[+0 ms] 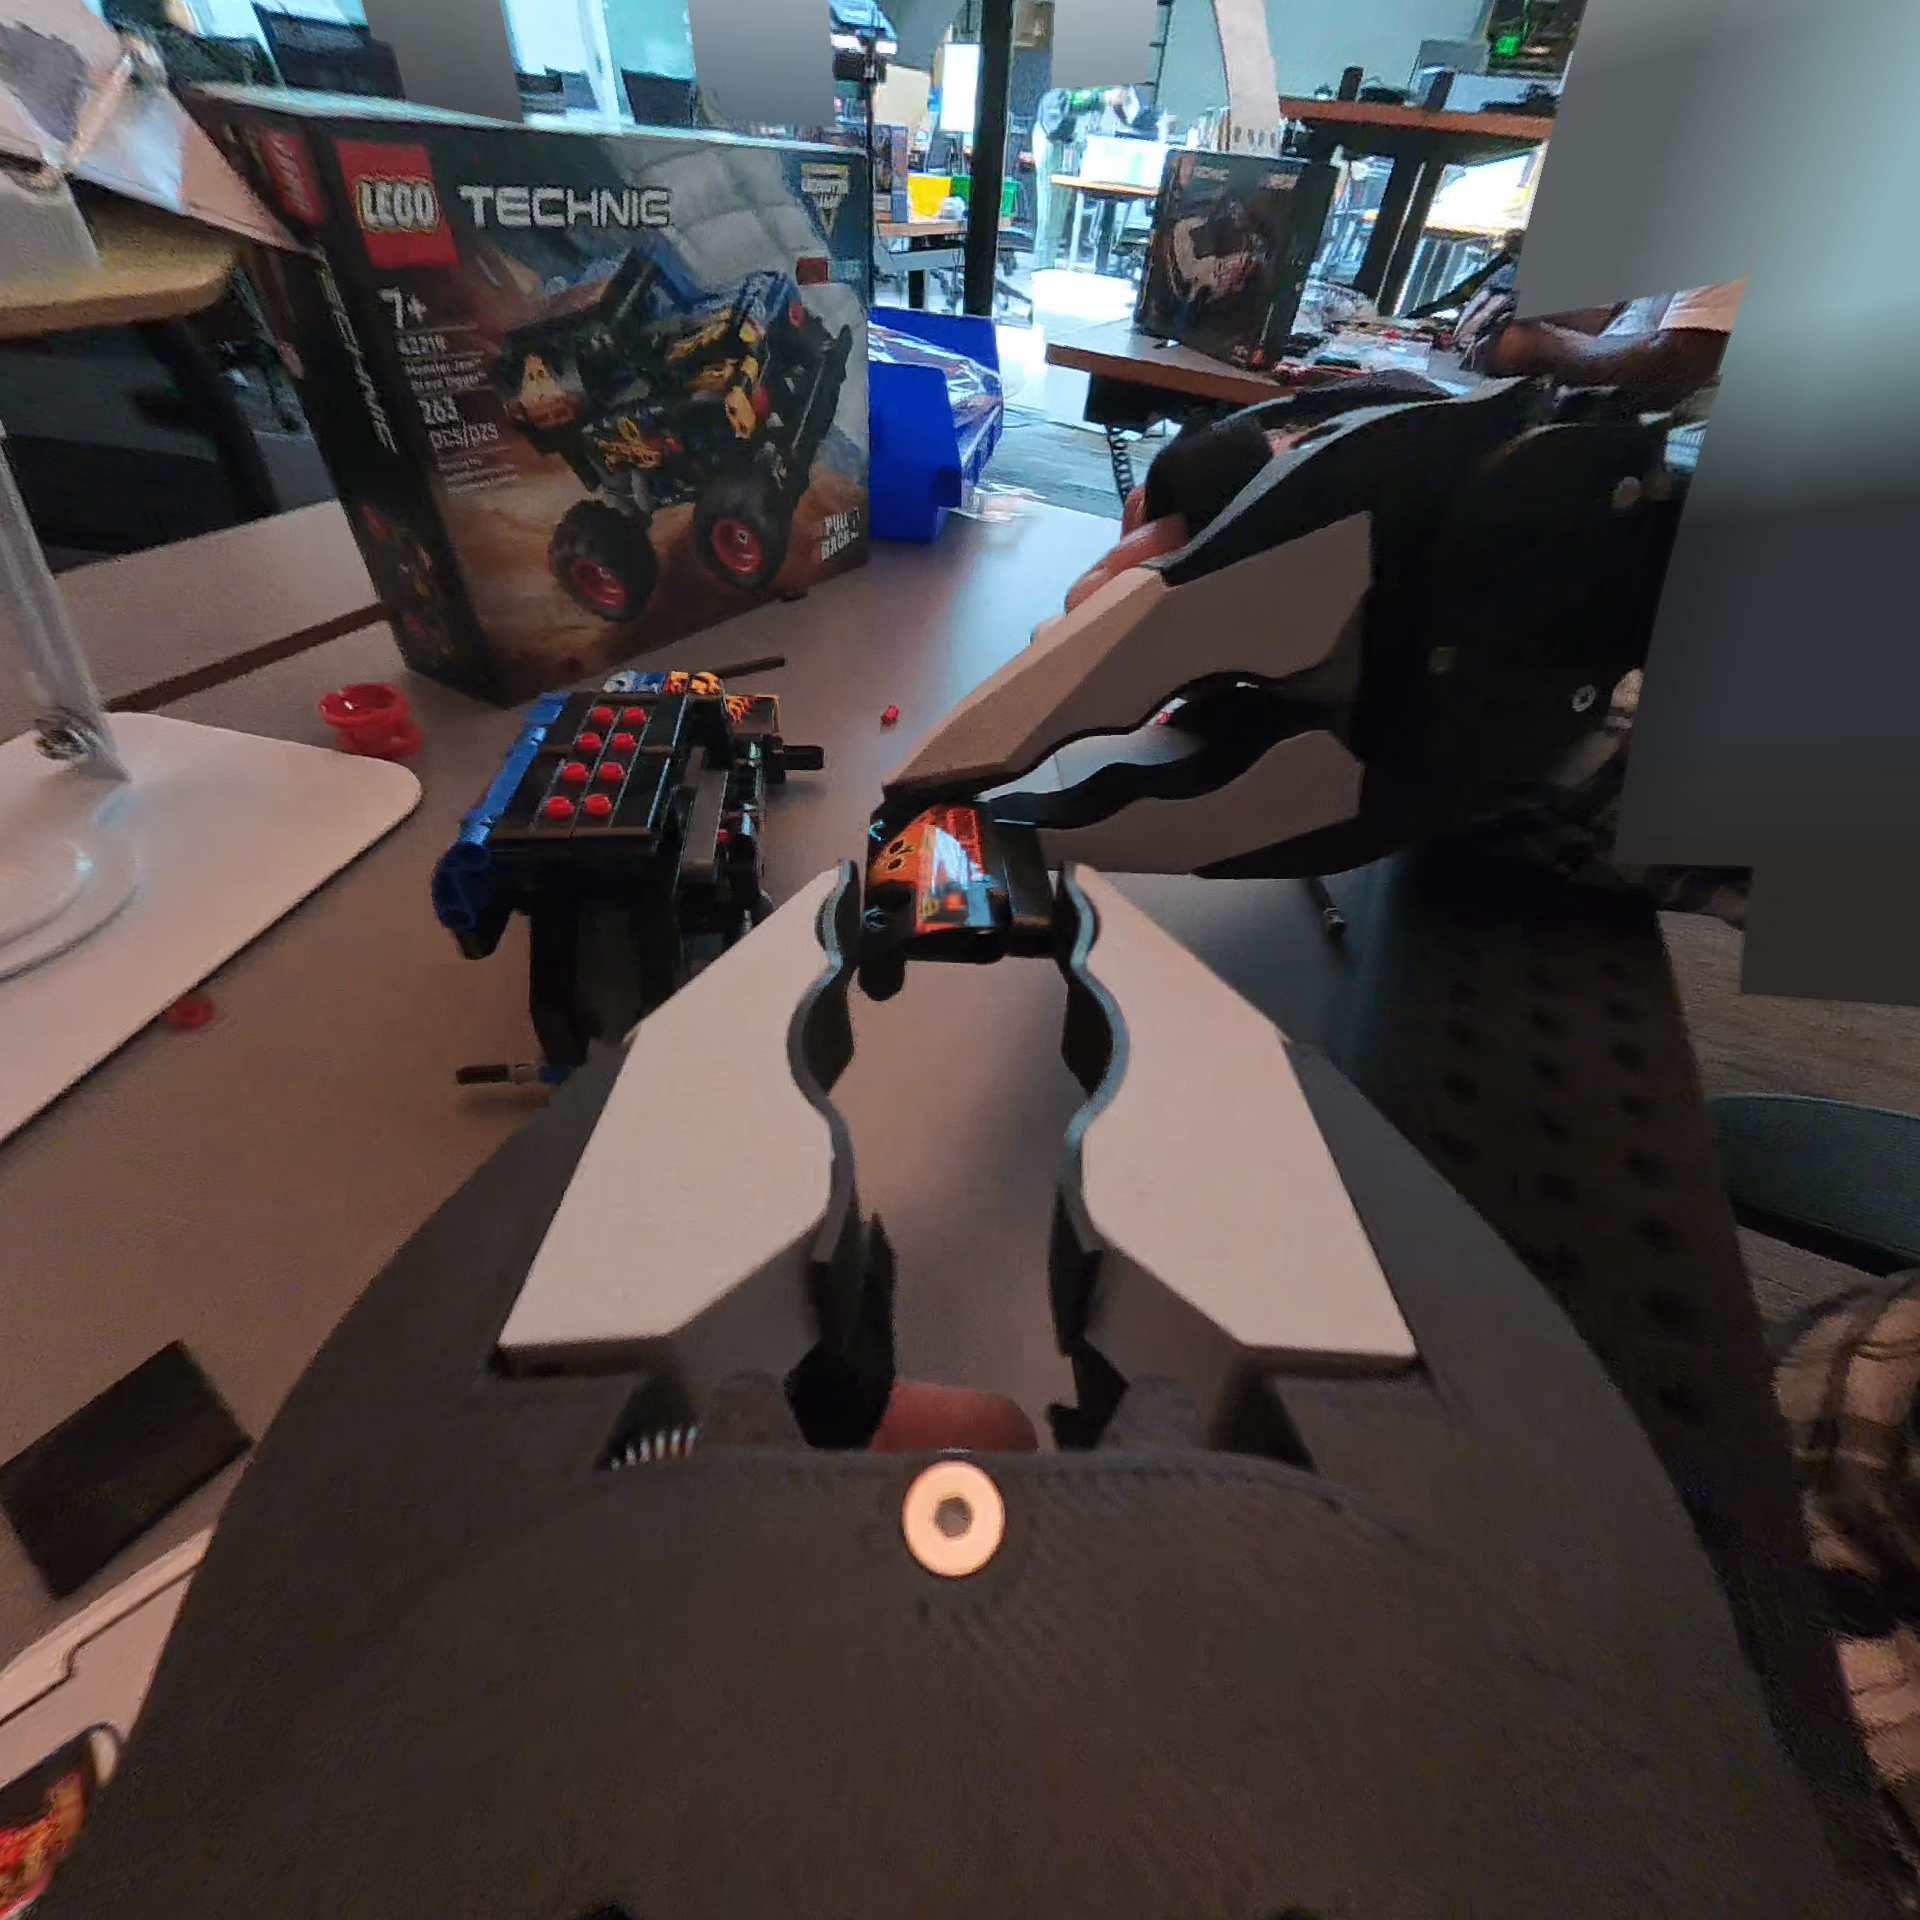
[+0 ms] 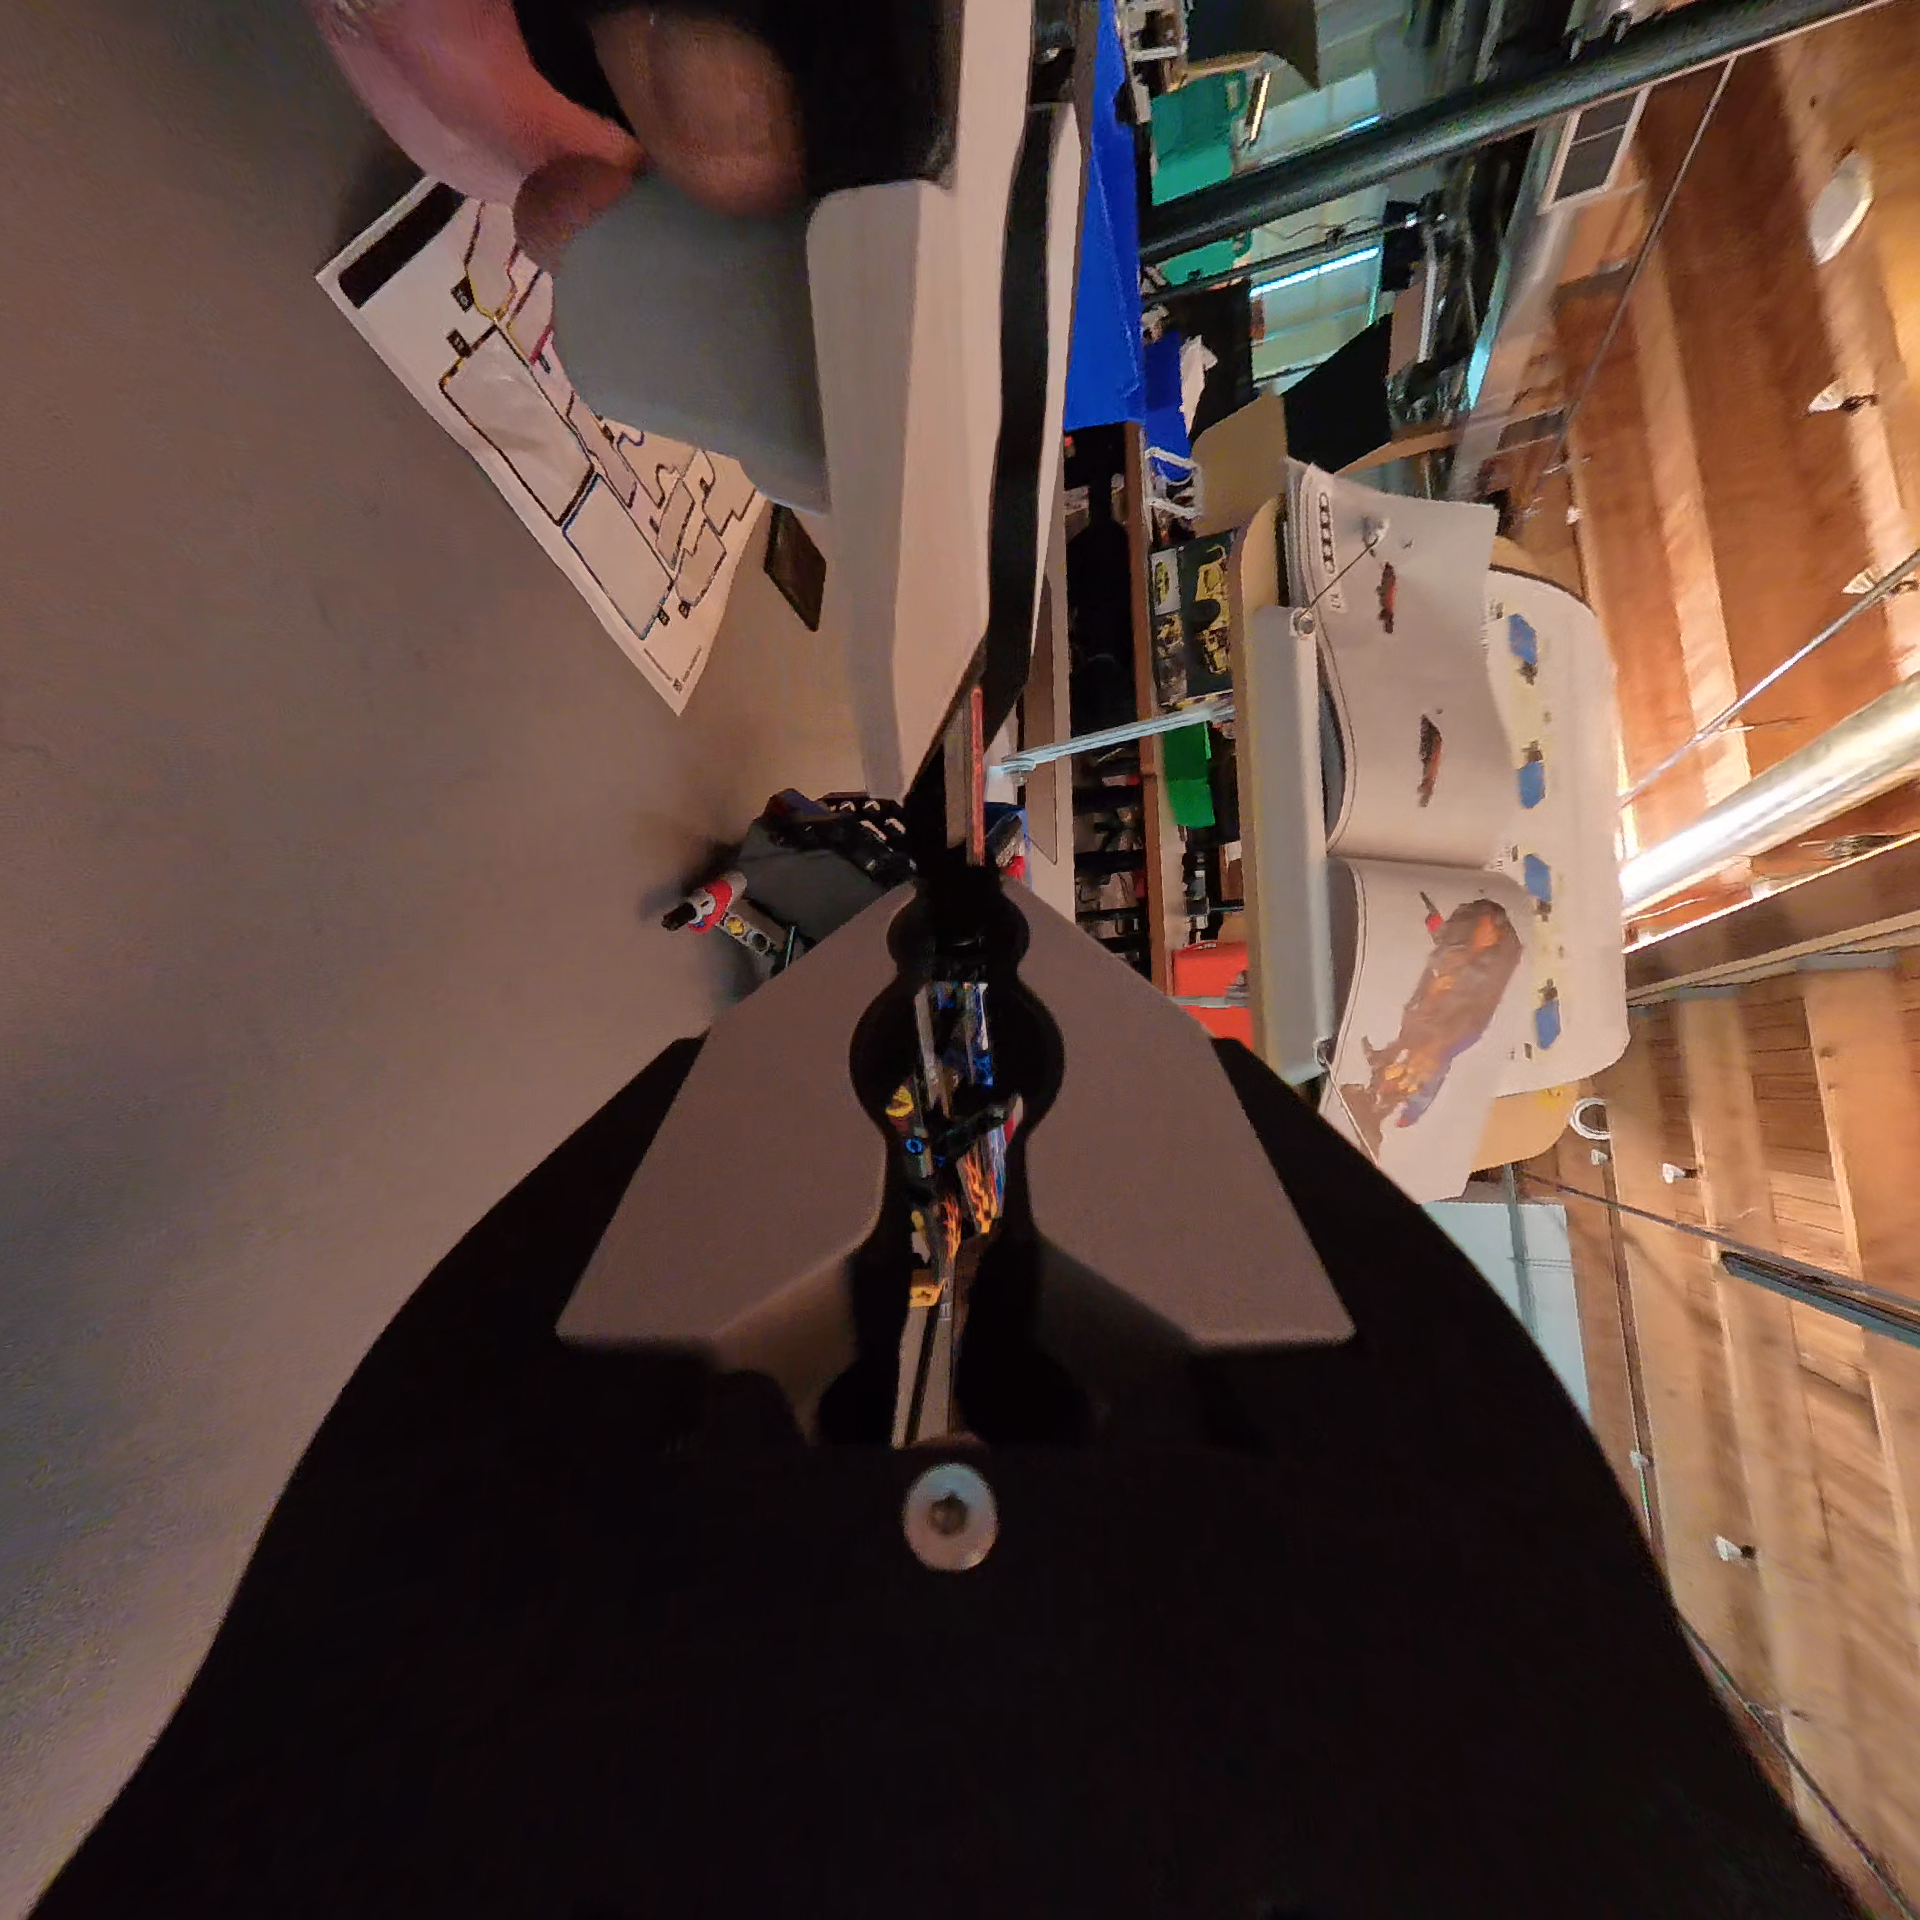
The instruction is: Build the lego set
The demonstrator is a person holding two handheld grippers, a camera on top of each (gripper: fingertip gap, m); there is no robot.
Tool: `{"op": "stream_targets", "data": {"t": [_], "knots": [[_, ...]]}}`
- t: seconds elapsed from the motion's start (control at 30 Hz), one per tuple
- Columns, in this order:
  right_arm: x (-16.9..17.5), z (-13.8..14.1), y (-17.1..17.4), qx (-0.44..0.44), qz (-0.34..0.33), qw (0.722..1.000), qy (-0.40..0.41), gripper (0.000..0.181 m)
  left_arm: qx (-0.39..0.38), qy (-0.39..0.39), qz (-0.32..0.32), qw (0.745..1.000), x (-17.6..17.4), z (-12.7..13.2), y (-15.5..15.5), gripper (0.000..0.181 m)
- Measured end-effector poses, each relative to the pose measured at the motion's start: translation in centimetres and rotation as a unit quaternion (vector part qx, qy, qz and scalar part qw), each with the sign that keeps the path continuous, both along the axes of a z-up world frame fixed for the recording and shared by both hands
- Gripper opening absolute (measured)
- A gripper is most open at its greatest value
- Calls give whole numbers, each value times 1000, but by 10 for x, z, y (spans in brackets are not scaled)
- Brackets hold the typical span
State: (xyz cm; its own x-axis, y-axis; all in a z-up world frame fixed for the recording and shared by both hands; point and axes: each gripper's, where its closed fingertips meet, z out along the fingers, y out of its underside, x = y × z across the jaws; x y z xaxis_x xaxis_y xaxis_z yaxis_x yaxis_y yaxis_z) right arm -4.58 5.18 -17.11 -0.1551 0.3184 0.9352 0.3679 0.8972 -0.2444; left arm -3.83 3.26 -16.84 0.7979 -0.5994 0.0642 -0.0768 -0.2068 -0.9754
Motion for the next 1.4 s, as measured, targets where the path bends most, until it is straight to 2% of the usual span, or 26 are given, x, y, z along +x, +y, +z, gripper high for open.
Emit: {"op": "stream_targets", "data": {"t": [0.1,0.13,0.2,0.27,0.33,0.43,0.53,0.57,0.6,0.8,1.03,1.13,1.23,1.4], "knots": [[0,-1,-2,-19,4,1000,5,9,34,59,12,998,0,1,0,35],[0,-1,-3,-40,12,999,9,16,54,88,24,994,-2,3,0,36],[3,1,-3,-119,24,992,15,22,96,141,30,985,-1,7,-1,36],[7,5,-3,-219,42,975,19,27,138,175,31,974,2,12,-4,36],[9,6,-6,-347,63,936,15,30,170,183,29,968,4,21,-6,36],[17,15,-12,-521,113,846,9,33,204,203,31,957,5,28,-8,36],[23,23,-18,-630,154,761,-7,36,215,208,22,954,8,29,-9,36],[22,22,-22,-650,161,743,-15,39,221,211,22,952,9,29,-9,36],[21,22,-23,-656,162,737,-17,40,225,213,18,951,11,29,-9,36],[22,32,-28,-674,183,716,-7,22,222,225,15,949,12,23,-7,36],[27,33,-19,-699,181,692,-6,23,209,199,20,957,11,25,-3,35],[30,39,-15,-719,188,669,1,21,214,214,17,953,13,23,-2,35],[28,32,-17,-724,180,666,-13,17,223,237,15,945,17,22,-2,35],[28,37,-20,-728,195,658,-8,12,230,273,22,934,16,19,4,35]]}}
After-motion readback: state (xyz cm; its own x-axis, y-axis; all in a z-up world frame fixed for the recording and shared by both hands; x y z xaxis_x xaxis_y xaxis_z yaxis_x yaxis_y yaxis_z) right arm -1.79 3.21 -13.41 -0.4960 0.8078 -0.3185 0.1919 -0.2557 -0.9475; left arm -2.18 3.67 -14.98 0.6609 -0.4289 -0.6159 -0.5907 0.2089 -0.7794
